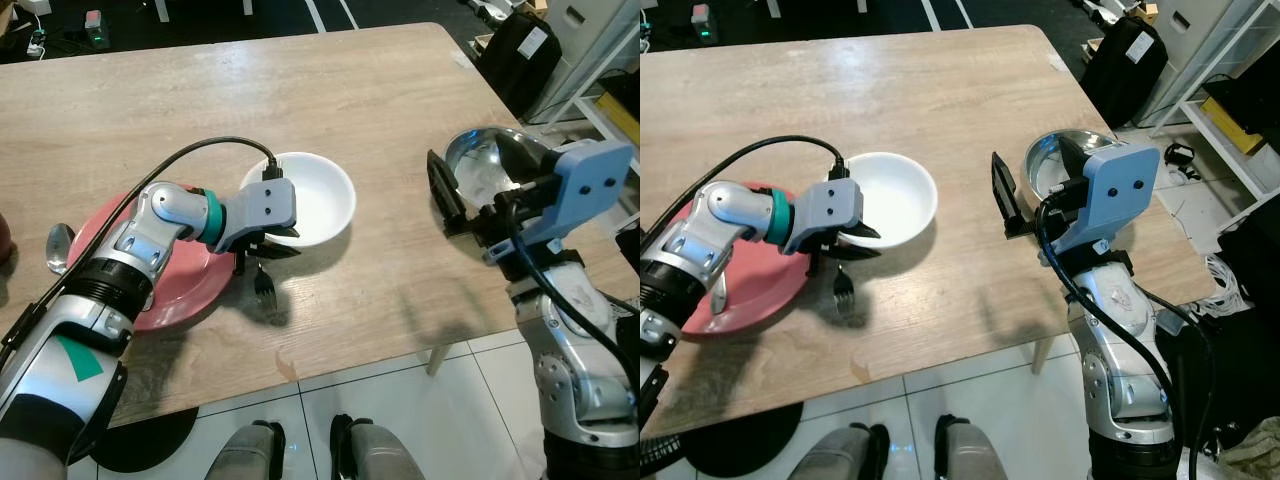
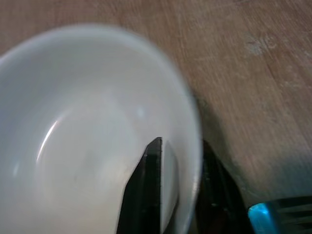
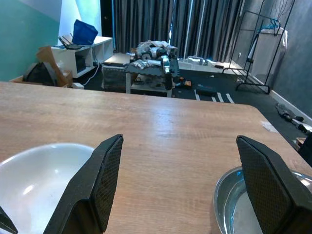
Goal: Setting the table
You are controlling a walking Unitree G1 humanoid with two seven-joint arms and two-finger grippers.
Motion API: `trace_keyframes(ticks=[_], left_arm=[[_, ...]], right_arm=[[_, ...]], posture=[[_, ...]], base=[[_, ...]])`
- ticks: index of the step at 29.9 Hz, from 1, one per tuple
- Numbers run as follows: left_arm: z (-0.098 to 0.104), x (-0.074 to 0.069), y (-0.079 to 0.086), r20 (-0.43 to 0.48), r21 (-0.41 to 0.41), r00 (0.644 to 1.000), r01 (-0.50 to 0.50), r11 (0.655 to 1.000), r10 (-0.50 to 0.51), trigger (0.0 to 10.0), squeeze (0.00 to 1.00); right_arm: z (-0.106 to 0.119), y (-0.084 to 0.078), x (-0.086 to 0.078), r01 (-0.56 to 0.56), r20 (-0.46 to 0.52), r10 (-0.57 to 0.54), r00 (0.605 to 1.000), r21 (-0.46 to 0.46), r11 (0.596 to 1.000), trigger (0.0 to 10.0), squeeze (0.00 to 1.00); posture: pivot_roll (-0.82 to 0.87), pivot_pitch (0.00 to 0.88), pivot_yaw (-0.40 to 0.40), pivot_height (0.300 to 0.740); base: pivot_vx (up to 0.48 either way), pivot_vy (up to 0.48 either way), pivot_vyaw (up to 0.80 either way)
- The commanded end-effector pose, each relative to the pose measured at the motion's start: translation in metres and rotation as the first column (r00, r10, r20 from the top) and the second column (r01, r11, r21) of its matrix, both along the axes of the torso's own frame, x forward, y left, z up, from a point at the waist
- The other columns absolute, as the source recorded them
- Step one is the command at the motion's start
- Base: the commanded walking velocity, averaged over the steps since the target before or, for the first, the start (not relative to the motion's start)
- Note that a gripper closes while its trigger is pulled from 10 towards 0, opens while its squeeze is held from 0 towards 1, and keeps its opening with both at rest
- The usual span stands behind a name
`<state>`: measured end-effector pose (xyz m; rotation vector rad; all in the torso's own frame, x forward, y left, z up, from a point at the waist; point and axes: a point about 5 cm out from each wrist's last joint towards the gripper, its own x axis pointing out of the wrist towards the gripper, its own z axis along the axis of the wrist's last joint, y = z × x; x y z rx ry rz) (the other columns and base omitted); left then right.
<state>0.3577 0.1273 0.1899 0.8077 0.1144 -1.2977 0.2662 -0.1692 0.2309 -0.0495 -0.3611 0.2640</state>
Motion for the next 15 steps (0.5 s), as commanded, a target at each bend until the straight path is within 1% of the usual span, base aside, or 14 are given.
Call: trace_keyframes(ticks=[1,2,4,5,6,7,8,9,11,12,13,15], left_arm=[[-0.005,-0.001,-0.001,-0.008,0.025,1.000,0.013,1.000,-0.013,0.0,0.00],[-0.005,-0.001,-0.001,-0.008,0.025,1.000,0.013,1.000,-0.013,0.0,0.00],[-0.006,0.000,-0.001,-0.005,0.029,1.000,0.015,0.999,-0.015,0.0,0.00],[-0.006,0.000,-0.001,-0.005,0.029,1.000,0.015,0.999,-0.015,0.0,0.00],[-0.006,0.000,0.000,-0.003,0.030,1.000,0.015,0.999,-0.015,0.0,0.00],[-0.005,0.000,0.000,0.002,0.027,1.000,0.012,1.000,-0.012,0.0,0.00],[-0.005,0.000,0.000,0.002,0.027,1.000,0.012,1.000,-0.012,0.0,0.00],[-0.005,0.000,0.001,0.008,0.023,1.000,0.009,1.000,-0.009,0.0,0.00],[-0.003,0.001,0.002,0.020,0.020,1.000,0.003,1.000,-0.003,0.0,0.00],[-0.003,0.001,0.002,0.020,0.020,1.000,0.003,1.000,-0.003,0.0,0.00],[-0.002,0.002,0.005,0.048,0.039,0.999,-0.015,0.999,0.013,0.0,0.00],[-0.002,0.003,0.006,0.063,0.051,0.998,-0.024,0.998,0.021,0.0,0.00]], right_arm=[[0.000,0.001,-0.003,-0.021,-0.011,0.021,1.000,0.001,1.000,10.0,0.00],[0.000,0.001,-0.003,-0.021,-0.011,0.021,1.000,0.001,1.000,10.0,0.00],[-0.008,0.012,-0.012,-0.168,-0.074,0.164,0.984,-0.056,0.984,10.0,0.00],[-0.008,0.012,-0.012,-0.168,-0.074,0.164,0.984,-0.056,0.984,10.0,0.00],[-0.013,0.018,-0.017,-0.246,-0.111,0.235,0.966,-0.090,0.965,10.0,0.00],[-0.019,0.025,-0.023,-0.333,-0.157,0.315,0.936,-0.110,0.936,10.0,0.00],[-0.019,0.025,-0.023,-0.333,-0.157,0.315,0.936,-0.110,0.936,10.0,0.00],[-0.021,0.029,-0.027,-0.380,-0.179,0.358,0.916,-0.112,0.918,10.0,0.00],[-0.022,0.035,-0.032,-0.443,-0.193,0.421,0.886,-0.089,0.892,10.0,0.00],[-0.022,0.035,-0.032,-0.443,-0.193,0.421,0.886,-0.089,0.892,10.0,0.00],[-0.020,0.039,-0.032,-0.462,-0.184,0.443,0.878,-0.079,0.883,10.0,0.00],[-0.019,0.041,-0.031,-0.461,-0.177,0.442,0.879,-0.080,0.884,10.0,0.00]], posture=[[0.00,0.126,0.034,0.740],[0.00,0.126,0.034,0.740],[0.00,0.125,0.034,0.740],[0.00,0.125,0.034,0.740],[0.00,0.124,0.034,0.740],[0.00,0.122,0.034,0.740],[0.00,0.122,0.034,0.740],[0.00,0.121,0.034,0.740],[0.01,0.119,0.033,0.740],[0.01,0.119,0.033,0.740],[0.02,0.115,0.033,0.740],[0.02,0.115,0.033,0.740]], base=[[0.000,0.000,0.00],[0.000,0.000,0.00],[0.000,0.000,0.00],[0.000,0.000,0.00],[0.000,0.000,0.00],[0.000,0.000,0.00],[0.000,0.000,0.00],[0.000,0.000,0.00],[0.000,0.000,0.00],[0.000,0.000,0.00],[0.000,0.000,0.00],[0.000,0.000,0.00]])
